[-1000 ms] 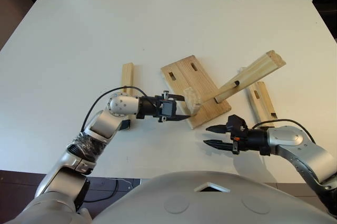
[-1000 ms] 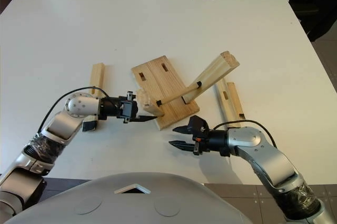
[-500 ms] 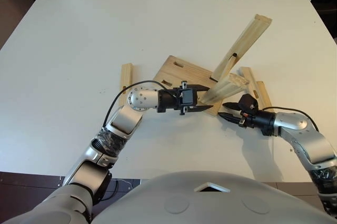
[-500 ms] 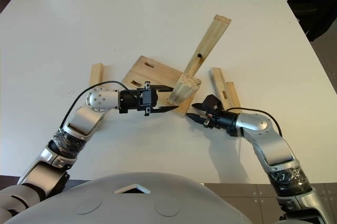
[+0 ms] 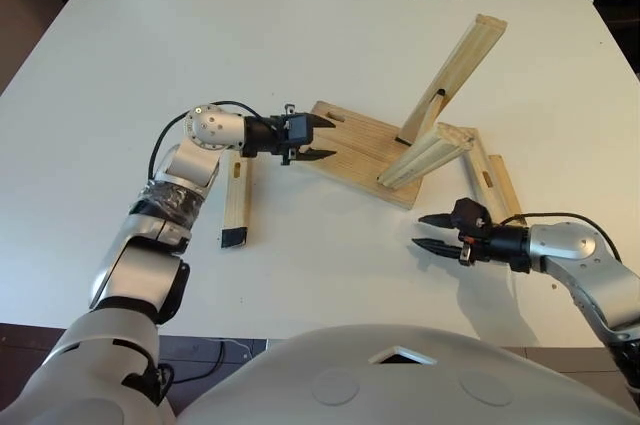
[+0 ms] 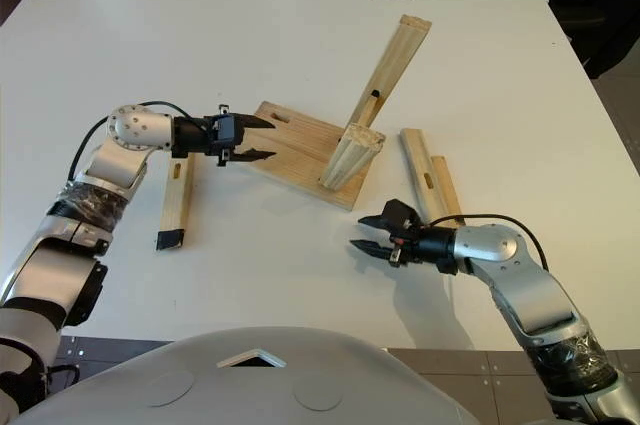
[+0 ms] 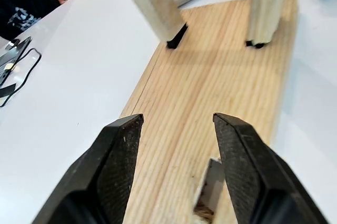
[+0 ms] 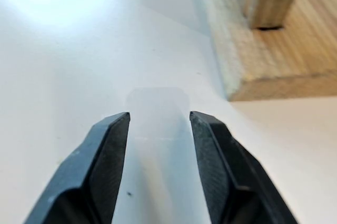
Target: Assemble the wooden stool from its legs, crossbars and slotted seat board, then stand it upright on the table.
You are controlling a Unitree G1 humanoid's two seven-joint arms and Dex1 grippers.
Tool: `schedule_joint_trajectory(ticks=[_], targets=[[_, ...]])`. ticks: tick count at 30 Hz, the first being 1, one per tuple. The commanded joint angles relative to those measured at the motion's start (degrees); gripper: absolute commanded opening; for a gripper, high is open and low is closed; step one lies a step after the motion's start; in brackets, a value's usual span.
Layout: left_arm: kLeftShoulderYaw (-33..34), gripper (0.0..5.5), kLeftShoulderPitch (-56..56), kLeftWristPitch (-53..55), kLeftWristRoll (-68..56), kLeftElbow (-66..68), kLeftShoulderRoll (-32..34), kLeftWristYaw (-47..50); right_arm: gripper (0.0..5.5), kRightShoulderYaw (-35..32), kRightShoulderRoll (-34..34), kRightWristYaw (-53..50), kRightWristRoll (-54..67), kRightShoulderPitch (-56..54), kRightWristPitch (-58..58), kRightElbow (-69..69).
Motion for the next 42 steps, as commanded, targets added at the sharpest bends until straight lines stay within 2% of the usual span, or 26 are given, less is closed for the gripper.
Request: schedule_joint_trajectory(ticks=[1, 6, 10, 12, 15, 18, 20, 27, 31, 34, 36, 39, 42], targets=[[-3.7, 2.47, -8.6, -13.5, 14.4, 16.2, -3.7, 18.5, 2.11, 3.9, 2.4, -1.5, -1.6, -1.2, 1.1, -0.8], [-10.2, 2.47, -7.6, -24.9, 26.5, 22.4, -2.5, 27.8, 2.11, 5.4, 3.6, -2.9, -1.4, 0.3, 1.5, -2.4], [-14.7, 2.47, -7.4, -26.6, 33.8, 26.6, -0.6, 32.5, 2.11, 5.7, 4.8, -4.9, -2.9, -0.6, 1.3, -0.5], [-14.8, 2.47, -6.6, -26.6, 32.5, 28.0, -0.5, 30.0, 2.11, 5.6, 6.2, -7.0, -4.3, -2.0, 1.1, 1.0], [-12.5, 2.47, -1.4, -25.4, 23.3, 26.0, -1.1, 18.8, 2.11, 4.2, 8.4, -10.9, -6.2, -4.6, 1.2, 4.1], [-11.4, 2.47, 7.5, -17.0, 8.9, 13.4, -0.4, 4.2, 2.11, 2.4, 8.9, -13.1, -7.1, -6.6, 1.4, 6.0], [-12.4, 2.47, 12.7, -8.7, 1.3, 1.5, 1.1, -1.1, 2.11, 1.7, 9.6, -14.5, -8.1, -9.0, 1.1, 8.3], [-11.9, 2.47, 18.3, 17.8, -10.3, -24.4, 1.0, -2.0, 2.11, 1.9, 12.4, -18.0, -11.8, -17.1, -1.3, 18.8], [-10.8, 2.47, 20.0, 28.7, -13.3, -33.9, 0.7, -1.9, 2.11, 1.4, 13.2, -19.2, -13.9, -21.6, -3.6, 24.5], [-7.1, 2.47, 18.1, 35.1, -16.6, -39.3, 1.3, -2.2, 2.11, 0.6, 12.6, -19.1, -15.2, -22.8, -5.1, 26.8], [-2.9, 2.47, 12.5, 35.2, -17.2, -37.4, 1.5, -2.0, 2.11, 0.5, 12.2, -18.0, -15.0, -21.4, -4.9, 25.1], [0.7, 2.47, -0.2, 24.9, -10.6, -19.6, 0.6, 1.6, 2.11, 2.6, 12.2, -16.4, -15.3, -17.7, -4.7, 21.4], [-0.5, 2.47, -11.5, 10.4, -0.9, 4.2, -1.5, 10.5, 2.11, 4.6, 12.9, -15.9, -15.7, -15.1, -4.4, 18.9]])
